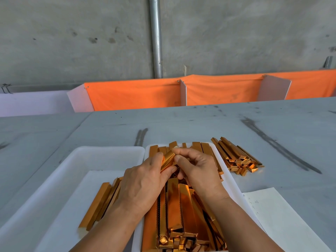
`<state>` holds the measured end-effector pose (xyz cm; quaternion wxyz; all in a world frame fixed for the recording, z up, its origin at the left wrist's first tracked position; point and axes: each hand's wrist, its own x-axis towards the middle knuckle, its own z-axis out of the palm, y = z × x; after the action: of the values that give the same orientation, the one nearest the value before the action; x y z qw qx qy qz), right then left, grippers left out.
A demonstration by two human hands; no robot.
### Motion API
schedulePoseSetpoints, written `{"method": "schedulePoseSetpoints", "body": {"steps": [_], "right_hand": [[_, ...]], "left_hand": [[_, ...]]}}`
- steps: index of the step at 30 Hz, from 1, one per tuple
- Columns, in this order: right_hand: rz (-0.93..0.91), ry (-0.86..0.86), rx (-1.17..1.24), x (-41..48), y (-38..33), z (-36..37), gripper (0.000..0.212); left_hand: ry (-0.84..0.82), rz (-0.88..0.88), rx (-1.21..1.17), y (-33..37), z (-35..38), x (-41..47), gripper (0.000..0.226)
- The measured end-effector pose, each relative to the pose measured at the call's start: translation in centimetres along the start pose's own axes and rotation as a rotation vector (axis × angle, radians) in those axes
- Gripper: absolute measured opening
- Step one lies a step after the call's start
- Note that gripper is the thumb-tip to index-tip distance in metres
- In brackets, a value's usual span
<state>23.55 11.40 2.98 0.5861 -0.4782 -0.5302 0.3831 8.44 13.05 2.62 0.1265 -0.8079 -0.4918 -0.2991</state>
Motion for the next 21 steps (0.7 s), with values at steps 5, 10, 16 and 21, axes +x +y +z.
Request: {"method": "schedulePoseSetpoints", "body": {"steps": [5,10,16,21], "right_hand": [[-0.048,0.010,-0.041,0.0,0.2,0.1,0.032],[-0.041,0.000,-0.045,-0.1,0.3,0.1,0.029],[0.060,0.038,0.130,0.3,-0.1,-0.7,0.023],[0.177,0.016,0.302,0.4,-0.2,-1.0,0.020]], "left_hand": [[-0.019,-0.001,0.013,0.0,0.1,-0.1,0.060],[-0.012,-0.010,-0.012,-0.1,0.1,-0.2,0.061],[0.021,0.042,-0.044,0.0,0.0,-0.1,0.049],[0.031,0.100,-0.048,-0.1,0.1,-0.2,0.044]]}}
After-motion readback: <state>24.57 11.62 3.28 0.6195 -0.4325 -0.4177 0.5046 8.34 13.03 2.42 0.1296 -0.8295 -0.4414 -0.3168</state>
